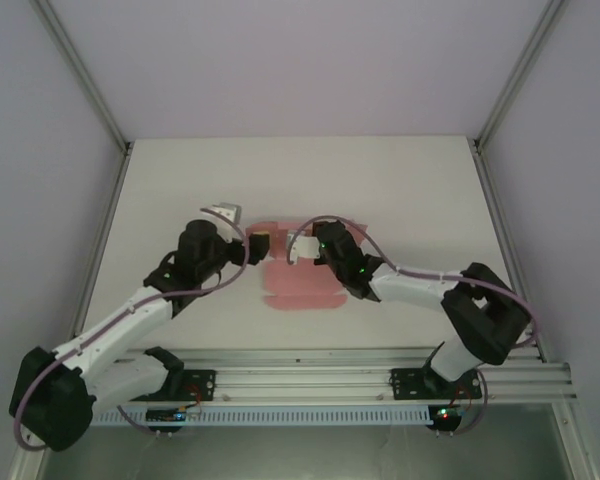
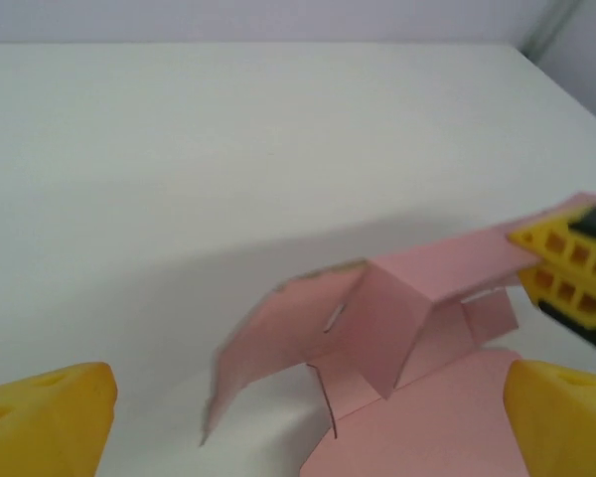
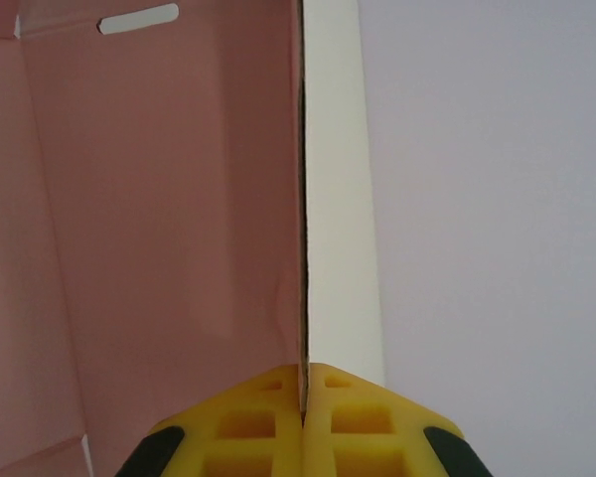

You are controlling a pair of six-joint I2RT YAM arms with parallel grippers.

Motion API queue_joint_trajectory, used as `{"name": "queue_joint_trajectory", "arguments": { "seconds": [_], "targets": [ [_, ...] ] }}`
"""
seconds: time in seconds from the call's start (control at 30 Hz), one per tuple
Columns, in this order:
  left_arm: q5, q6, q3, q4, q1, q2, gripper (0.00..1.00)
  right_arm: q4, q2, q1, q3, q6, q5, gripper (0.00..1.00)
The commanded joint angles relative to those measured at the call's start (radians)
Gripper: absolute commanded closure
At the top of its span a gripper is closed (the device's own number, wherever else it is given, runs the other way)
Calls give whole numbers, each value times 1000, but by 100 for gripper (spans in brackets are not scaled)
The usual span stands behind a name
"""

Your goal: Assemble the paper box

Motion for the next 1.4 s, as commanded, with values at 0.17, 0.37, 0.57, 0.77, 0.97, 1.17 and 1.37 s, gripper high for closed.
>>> {"name": "queue_joint_trajectory", "arguments": {
  "seconds": [0.17,0.37,0.57,0.77,0.97,1.17,1.37],
  "targets": [
    [20,-208,17,-93,237,93,0,437,135,34,-76,-193,100,100],
    [108,-207,44,7,341,305,0,511,161,42,-88,-191,146,100],
    [319,-129,135,68,338,524,0,483,149,40,-89,-158,146,100],
    [453,-84,118,183,295,571,0,452,134,34,-92,-137,153,100],
    [446,14,119,163,208,559,0,452,130,31,-89,-116,155,100],
    [440,-2,129,189,155,608,0,462,133,37,-86,-99,158,100],
    [414,-17,151,188,141,639,0,459,131,37,-87,-96,161,100]
  ]
}}
